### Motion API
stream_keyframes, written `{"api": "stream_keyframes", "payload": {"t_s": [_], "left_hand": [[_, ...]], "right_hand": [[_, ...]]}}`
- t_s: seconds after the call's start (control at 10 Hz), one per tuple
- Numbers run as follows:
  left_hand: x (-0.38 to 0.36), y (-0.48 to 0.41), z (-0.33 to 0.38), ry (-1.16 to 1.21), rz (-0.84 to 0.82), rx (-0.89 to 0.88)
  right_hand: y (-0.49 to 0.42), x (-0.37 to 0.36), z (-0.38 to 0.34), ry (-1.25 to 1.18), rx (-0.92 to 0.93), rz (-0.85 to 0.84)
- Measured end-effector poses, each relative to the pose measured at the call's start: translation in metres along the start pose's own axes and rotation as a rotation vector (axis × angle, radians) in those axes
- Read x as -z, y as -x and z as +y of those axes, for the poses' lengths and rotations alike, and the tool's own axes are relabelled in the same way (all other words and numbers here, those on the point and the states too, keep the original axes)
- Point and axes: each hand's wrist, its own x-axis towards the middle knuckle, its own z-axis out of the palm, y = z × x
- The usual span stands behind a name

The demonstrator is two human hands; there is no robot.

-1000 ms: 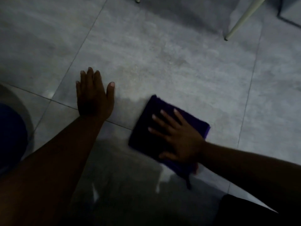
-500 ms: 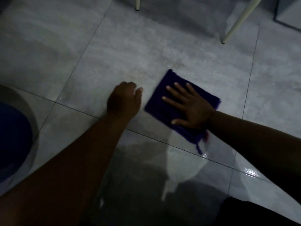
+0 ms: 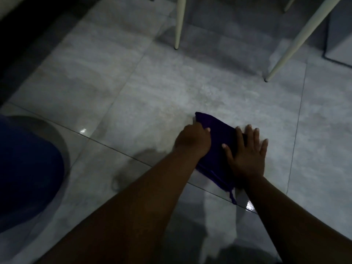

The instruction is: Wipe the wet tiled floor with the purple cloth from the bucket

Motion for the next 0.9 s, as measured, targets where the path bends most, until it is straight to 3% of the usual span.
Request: {"api": "stream_keyframes", "payload": {"t_s": [0.1,0.2,0.3,0.4,0.5,0.6,0.7,0.8,0.9], "left_hand": [[0.041,0.023,0.024,0.038,0.005,-0.145],[0.103,0.043,0.045,0.119,0.028,-0.212],[0.189,0.066,0.046,0.234,0.164,-0.24],[0.286,0.097,0.025,0.327,0.36,-0.246],[0.362,0.146,-0.018,0.569,0.554,-0.192],[0.398,0.191,-0.079,0.621,0.717,-0.075],[0.399,0.219,-0.146,0.667,0.747,0.102],[0.372,0.221,-0.207,0.623,0.613,0.382],[0.349,0.213,-0.232,0.656,0.398,0.525]], "right_hand": [[0.0,0.011,-0.016,-0.071,-0.09,0.016],[-0.008,0.03,-0.068,-0.486,-0.158,0.018],[-0.012,0.078,-0.153,-1.425,-0.236,-0.248],[-0.022,0.147,-0.236,-1.964,-0.105,-0.685],[-0.029,0.213,-0.306,-2.037,0.174,-0.836],[-0.029,0.254,-0.361,-2.053,0.316,-0.812],[-0.018,0.264,-0.399,-1.87,0.317,-0.763],[-0.004,0.247,-0.415,-1.515,0.329,-0.79],[0.008,0.216,-0.401,-1.185,0.327,-0.67]]}}
